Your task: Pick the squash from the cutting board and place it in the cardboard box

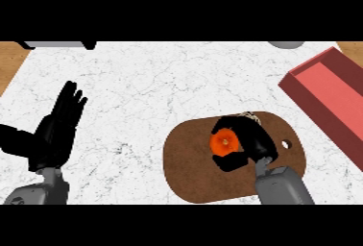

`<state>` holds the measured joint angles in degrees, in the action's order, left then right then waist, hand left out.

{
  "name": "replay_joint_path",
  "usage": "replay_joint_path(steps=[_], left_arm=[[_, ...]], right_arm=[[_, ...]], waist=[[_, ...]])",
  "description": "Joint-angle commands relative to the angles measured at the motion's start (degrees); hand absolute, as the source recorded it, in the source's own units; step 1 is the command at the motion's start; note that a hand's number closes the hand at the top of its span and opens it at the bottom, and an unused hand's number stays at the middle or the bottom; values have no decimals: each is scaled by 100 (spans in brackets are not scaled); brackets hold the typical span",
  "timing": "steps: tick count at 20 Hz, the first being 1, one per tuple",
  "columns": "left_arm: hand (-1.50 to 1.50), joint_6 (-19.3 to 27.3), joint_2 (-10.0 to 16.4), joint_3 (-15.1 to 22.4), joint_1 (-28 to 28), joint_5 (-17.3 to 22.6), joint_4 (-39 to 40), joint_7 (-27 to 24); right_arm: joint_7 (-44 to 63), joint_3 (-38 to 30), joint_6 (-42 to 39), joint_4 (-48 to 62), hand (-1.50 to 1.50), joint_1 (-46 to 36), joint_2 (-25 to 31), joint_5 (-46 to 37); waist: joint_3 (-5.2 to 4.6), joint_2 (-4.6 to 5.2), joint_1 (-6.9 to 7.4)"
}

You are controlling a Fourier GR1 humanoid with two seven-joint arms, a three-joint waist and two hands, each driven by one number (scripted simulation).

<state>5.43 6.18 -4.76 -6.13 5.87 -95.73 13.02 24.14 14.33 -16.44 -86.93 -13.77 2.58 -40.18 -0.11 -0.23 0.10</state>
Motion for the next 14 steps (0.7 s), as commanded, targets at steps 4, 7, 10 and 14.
replay_joint_path(steps=[4,7,10,14], left_arm=[[0,-176,-114,41,342,11,-1,-340],[0,-120,56,-105,175,120,-227,118],[0,19,-52,-80,34,-6,20,-40],[0,-53,29,-164,6,107,-17,61]], right_arm=[[-321,-214,121,253,150,-327,107,-335],[-751,750,85,-876,150,664,562,-799],[-1038,1863,-13,-1410,150,944,902,-1479],[-1240,2498,226,-2536,150,1539,1565,-2096]], waist=[[11,23,6],[11,-4,-46],[7,-33,-130],[10,-29,-134]])
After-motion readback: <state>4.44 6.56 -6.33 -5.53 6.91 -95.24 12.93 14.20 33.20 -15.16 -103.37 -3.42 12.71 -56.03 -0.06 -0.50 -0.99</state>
